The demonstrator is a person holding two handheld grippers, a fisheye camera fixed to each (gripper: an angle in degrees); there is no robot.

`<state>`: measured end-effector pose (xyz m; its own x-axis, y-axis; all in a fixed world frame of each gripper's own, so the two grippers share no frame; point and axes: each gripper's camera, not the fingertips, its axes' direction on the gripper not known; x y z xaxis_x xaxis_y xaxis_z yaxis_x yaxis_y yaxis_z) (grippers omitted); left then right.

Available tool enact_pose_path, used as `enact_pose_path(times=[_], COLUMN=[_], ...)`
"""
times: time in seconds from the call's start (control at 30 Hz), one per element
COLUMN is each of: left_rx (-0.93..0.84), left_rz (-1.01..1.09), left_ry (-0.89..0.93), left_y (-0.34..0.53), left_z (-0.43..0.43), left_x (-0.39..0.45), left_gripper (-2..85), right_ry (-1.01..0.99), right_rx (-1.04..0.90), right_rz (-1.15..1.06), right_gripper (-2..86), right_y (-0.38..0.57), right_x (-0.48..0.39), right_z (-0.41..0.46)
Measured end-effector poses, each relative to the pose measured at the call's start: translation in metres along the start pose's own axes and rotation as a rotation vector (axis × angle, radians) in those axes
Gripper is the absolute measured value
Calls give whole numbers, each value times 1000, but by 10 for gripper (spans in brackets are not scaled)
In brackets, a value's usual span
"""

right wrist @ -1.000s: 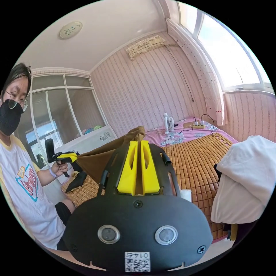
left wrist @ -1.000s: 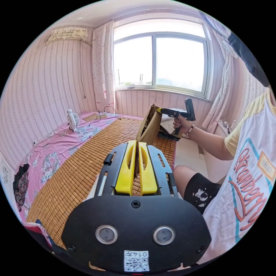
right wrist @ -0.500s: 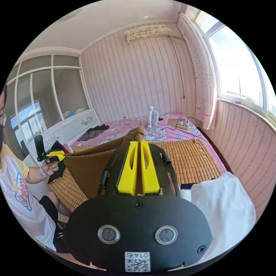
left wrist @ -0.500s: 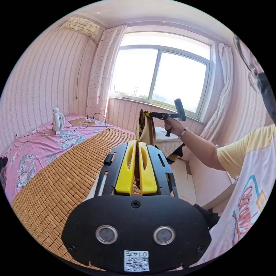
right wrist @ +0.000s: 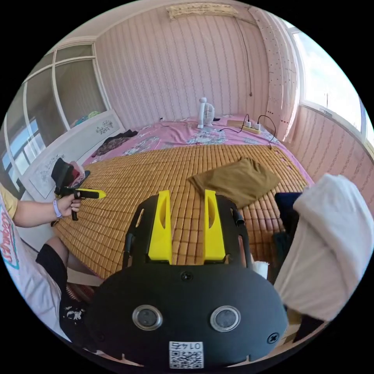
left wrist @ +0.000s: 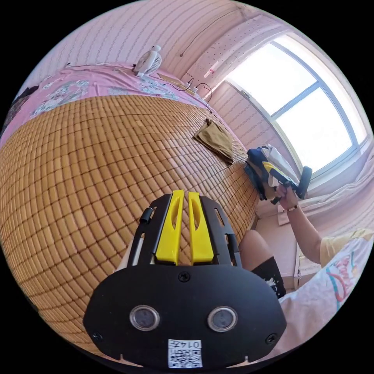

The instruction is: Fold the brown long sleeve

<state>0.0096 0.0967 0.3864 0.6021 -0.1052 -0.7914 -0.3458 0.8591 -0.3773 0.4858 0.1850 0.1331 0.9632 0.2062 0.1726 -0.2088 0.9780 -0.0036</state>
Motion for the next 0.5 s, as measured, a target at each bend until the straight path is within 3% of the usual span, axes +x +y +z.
enact_pose_path(times=[0.13,0.27,0.37,0.5], left_rx=[97,293,439,475], left_rz=[-148,-361,-457,-542], left_ry=[-184,-288,-364,-402], left_y=[116,215,279,334], left_z=[-119,-219,-266,-298], left_x=[-26,-55,-67,-85], left_gripper=[3,37,49,61], right_ry=[-77,-138,-278,-413], right_rx=[-83,-105,-155,-231], right_rz=[31,-80,-162,-376], right_gripper=[101,90,89,91], right_y=[72,74,59,41], right_x=[-83,-150,-205,-300], right_z=[-8,0,27,75])
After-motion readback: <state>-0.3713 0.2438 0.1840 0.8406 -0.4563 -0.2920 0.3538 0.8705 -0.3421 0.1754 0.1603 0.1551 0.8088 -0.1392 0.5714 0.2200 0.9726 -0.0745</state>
